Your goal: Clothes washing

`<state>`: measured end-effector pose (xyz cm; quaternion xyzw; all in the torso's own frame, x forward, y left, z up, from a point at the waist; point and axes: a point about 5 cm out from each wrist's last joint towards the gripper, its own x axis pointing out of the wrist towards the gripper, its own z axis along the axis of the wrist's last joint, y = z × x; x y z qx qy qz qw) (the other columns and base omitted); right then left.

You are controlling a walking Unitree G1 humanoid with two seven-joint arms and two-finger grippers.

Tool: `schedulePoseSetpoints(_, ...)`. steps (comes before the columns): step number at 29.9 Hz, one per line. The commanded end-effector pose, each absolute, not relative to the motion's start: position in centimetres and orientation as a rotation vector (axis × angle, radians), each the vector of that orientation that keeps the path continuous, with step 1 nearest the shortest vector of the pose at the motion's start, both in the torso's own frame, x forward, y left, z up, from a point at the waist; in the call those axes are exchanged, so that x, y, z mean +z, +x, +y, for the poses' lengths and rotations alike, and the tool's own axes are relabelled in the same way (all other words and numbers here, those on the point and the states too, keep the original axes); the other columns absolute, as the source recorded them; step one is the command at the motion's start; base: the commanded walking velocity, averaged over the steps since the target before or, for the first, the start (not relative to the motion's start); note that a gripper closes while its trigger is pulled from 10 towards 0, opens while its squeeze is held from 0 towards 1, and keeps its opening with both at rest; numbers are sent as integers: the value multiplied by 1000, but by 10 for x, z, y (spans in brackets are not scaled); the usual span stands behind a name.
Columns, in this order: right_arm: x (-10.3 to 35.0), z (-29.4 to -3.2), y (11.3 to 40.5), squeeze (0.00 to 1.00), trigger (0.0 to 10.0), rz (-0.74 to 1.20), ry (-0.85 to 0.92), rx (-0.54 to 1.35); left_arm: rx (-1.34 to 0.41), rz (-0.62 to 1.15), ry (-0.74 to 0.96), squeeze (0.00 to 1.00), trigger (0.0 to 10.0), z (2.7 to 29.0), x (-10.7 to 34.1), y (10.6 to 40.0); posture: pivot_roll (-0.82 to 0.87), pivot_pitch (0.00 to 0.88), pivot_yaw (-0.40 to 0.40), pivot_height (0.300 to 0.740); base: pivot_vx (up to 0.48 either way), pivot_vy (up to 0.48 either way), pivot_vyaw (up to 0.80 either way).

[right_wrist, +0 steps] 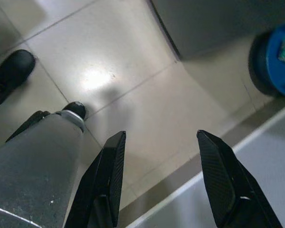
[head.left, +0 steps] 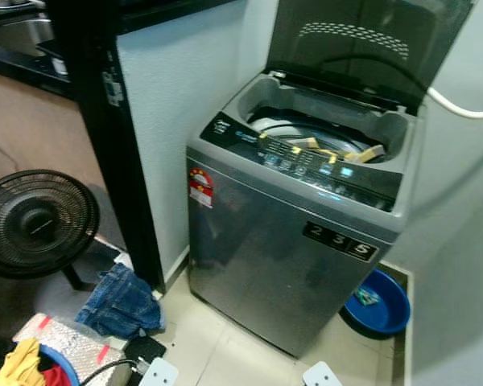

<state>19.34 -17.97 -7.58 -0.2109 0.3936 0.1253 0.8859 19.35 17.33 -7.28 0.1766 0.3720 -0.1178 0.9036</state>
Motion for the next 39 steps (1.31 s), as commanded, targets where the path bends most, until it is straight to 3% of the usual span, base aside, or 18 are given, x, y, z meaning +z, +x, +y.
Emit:
schedulePoseSetpoints(1,-80,-181,186,0,10000,843,-443,268,-247,799,370,0,10000,174,-78,185,65,55,-40,740,0,0,769)
schedulePoseSetpoints(39,-76,-175,193,0,10000,812,-439,279,-246,794,376,0,10000,175,-78,186,68,55,-40,740,0,0,769)
